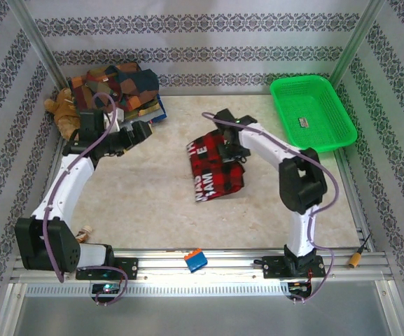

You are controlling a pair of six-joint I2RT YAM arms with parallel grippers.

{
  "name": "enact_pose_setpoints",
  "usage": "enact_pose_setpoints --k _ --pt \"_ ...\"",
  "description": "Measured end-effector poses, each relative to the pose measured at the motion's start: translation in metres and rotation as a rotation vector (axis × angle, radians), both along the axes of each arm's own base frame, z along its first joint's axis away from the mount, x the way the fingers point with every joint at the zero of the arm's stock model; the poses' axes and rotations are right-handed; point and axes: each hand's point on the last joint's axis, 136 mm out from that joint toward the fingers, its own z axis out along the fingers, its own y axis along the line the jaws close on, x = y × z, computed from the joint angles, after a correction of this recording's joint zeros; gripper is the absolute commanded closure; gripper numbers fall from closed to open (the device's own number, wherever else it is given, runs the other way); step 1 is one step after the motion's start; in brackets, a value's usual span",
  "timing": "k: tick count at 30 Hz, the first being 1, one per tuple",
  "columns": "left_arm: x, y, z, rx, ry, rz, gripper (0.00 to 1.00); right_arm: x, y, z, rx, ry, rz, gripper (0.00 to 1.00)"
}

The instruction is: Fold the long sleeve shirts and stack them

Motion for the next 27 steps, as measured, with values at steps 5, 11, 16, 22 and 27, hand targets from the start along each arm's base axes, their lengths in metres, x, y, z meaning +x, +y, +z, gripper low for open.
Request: enact_pose_setpoints --k 5,11,16,22,27 --pt "0.014 0.008 0.023 0.005 -0.055 0.013 0.00 0.008 -0.061 0.079 -0.283 -0.214 0.029 1.00" --pt "0.020 0.006 0.016 -0.014 -0.038 0.003 0.00 -0.007 -0.031 0.089 -0.515 -0.272 0.205 1.00" --pt "0.018 0.006 -0.002 -0.024 0.004 0.001 0.00 -0.023 0.037 0.000 -0.606 -0.130 0.384 1.00" --pt "0.006 0.004 -0.033 -0.035 0.081 -0.005 0.00 -0.056 0.104 -0.086 -0.621 0.023 0.501 1.00" --pt "-0.007 0.003 -0.041 -0.037 0.096 -0.006 0.00 -0.072 0.138 -0.087 -0.464 0.047 0.474 0.64"
